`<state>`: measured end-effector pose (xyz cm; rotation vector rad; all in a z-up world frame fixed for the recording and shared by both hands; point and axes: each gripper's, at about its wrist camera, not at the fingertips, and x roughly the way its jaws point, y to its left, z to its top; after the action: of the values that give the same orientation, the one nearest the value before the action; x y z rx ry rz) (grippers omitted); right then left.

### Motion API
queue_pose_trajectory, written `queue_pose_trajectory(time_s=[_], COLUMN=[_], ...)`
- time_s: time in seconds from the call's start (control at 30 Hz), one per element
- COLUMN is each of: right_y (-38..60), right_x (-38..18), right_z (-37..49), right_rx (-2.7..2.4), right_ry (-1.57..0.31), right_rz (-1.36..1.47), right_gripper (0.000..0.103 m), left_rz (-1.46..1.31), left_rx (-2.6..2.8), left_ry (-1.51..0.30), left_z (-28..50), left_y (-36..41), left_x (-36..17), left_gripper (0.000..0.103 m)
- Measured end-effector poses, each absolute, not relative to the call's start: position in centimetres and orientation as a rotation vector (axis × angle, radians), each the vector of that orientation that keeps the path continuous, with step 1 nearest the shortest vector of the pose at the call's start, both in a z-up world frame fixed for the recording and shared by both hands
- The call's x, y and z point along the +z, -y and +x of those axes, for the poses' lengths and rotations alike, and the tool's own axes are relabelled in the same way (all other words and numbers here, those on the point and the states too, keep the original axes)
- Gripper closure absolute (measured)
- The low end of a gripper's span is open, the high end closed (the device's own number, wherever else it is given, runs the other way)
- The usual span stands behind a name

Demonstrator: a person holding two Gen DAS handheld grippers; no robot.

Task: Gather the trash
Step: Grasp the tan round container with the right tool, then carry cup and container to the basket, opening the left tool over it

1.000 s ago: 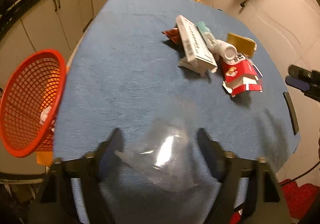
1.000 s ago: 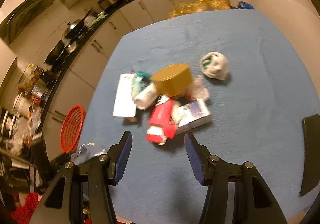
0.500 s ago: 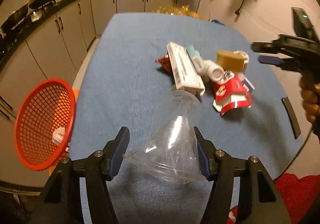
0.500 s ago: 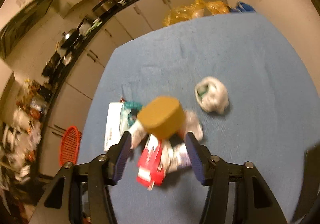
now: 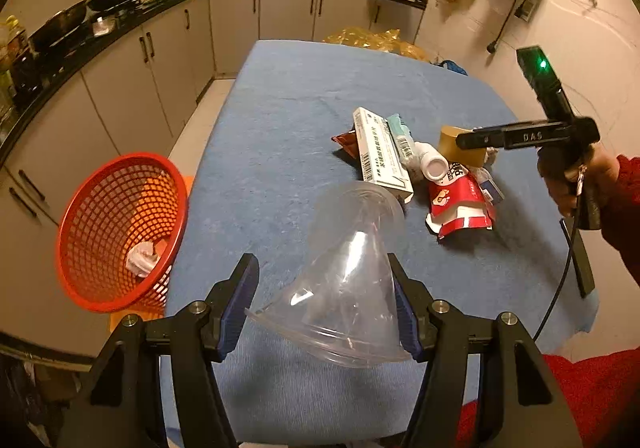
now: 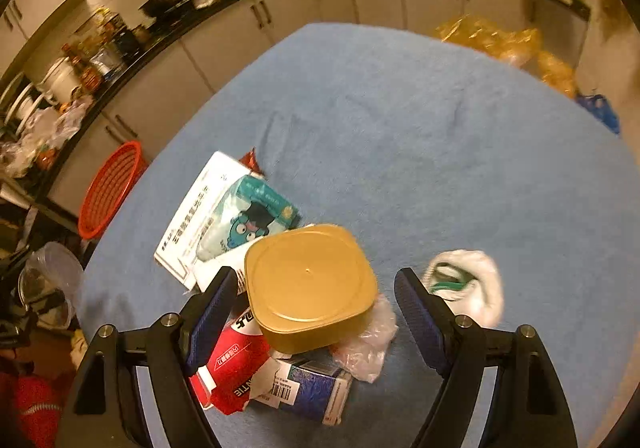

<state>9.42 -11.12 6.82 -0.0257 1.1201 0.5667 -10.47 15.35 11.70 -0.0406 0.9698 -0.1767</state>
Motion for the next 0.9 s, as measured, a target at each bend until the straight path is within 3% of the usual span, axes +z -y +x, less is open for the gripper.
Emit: queue_pose_trajectory(time_s=[0.1, 0.17, 0.37, 0.77, 0.9], right_y=[10.8, 10.7, 10.9, 8.2, 5.7], right_x=[5.9, 5.4, 5.9, 12.8, 13.5], right_z=[9.6, 9.6, 8.0, -2.1, -4.4], right_rx=[0.597, 0.598, 0.538, 0.338, 0.312], right_ry=[-1.133, -1.150, -1.140, -0.882, -0.880], right_rz=[-0.019, -0.020, -0.022, 0.050, 0.049], right_gripper=[0.019, 0.029, 0.030, 0.030, 0.030], left_rz=[-0.040, -0.042, -0.046, -0.026, -0.015], left_rx=[-0.150, -0.136, -0.083, -0.019, -0.070], left_ry=[-0.981, -0.987, -0.988, -0.912, -0.870], left_z=[-10.8, -11.1, -11.9, -11.1, -10.2], left_y=[-15.2, -15.2, -15.3, -15.7, -15.8], left_x=[11.8, 11.9, 12.6, 13.3, 13.7], left_gripper=[0.042, 0.042, 0.042, 0.041, 0.041])
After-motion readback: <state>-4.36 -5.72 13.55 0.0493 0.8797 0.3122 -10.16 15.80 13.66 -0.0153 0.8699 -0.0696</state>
